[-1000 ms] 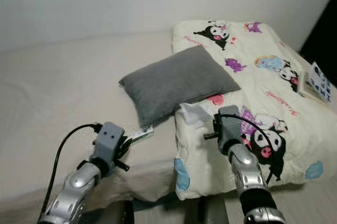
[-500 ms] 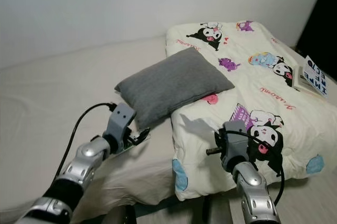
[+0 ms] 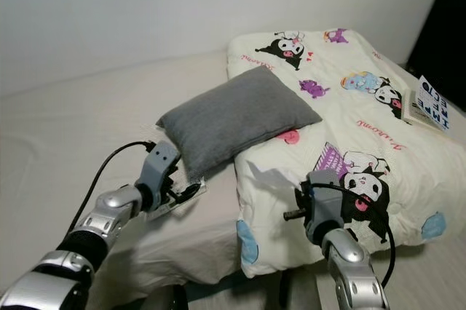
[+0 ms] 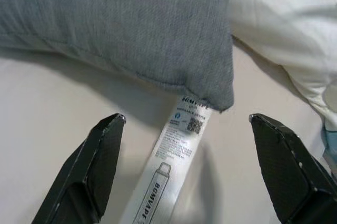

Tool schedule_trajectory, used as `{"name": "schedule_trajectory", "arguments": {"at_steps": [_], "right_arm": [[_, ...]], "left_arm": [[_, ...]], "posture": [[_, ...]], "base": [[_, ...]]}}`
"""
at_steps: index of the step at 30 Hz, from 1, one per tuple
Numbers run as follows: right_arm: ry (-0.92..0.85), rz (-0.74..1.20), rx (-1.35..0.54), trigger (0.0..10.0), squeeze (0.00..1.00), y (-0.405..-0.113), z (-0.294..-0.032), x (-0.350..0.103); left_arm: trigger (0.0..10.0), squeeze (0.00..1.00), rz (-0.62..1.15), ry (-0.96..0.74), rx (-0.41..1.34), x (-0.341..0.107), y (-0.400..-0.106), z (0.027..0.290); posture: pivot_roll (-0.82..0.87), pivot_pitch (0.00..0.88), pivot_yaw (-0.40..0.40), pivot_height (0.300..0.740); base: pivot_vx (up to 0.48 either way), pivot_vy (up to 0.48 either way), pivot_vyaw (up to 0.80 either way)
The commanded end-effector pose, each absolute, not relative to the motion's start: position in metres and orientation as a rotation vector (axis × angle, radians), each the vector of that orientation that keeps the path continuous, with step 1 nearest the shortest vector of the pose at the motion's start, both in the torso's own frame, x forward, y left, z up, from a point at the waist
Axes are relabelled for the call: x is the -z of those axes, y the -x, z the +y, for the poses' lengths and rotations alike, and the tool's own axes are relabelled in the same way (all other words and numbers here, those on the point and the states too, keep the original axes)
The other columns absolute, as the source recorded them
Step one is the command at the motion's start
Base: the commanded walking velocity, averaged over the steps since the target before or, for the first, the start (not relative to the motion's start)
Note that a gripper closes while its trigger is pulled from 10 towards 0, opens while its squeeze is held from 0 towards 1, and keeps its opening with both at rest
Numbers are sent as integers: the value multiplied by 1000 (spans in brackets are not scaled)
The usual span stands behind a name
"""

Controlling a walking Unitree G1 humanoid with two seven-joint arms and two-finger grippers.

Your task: Clean up the room

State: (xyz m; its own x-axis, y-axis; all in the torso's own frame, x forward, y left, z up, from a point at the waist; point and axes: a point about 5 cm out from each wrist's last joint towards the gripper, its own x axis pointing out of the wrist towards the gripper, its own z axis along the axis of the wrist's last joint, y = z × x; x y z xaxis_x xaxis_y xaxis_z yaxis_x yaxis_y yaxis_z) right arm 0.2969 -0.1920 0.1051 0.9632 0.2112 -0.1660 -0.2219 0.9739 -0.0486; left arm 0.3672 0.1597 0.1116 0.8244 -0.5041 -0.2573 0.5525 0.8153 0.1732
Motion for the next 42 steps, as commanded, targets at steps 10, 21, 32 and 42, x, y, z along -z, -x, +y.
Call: {"name": "schedule_trajectory", "arguments": {"at_steps": [10,21,32,42], "right_arm": [[44,205,-264,0,0,-294,-180,-102],[42,217,-267,0,0,-294,-180,-102],[39,225,-262,0,0,-296,-177,-101],[36,228,-265,0,0,-298,-175,-100]], "left_arm": [[10000,0,337,-370,479,-95,-364,181],[10000,0,415,-455,517,-88,-362,181],[5608,0,450,-484,551,-83,-359,181],[0,0,445,-470,562,-84,-359,180]], "posture": [[-66,236,42,596],[-60,243,46,596],[-53,243,48,596],[-46,242,46,596]], "base": [[0,0,0],[0,0,0],[0,0,0],[0,0,0]]}}
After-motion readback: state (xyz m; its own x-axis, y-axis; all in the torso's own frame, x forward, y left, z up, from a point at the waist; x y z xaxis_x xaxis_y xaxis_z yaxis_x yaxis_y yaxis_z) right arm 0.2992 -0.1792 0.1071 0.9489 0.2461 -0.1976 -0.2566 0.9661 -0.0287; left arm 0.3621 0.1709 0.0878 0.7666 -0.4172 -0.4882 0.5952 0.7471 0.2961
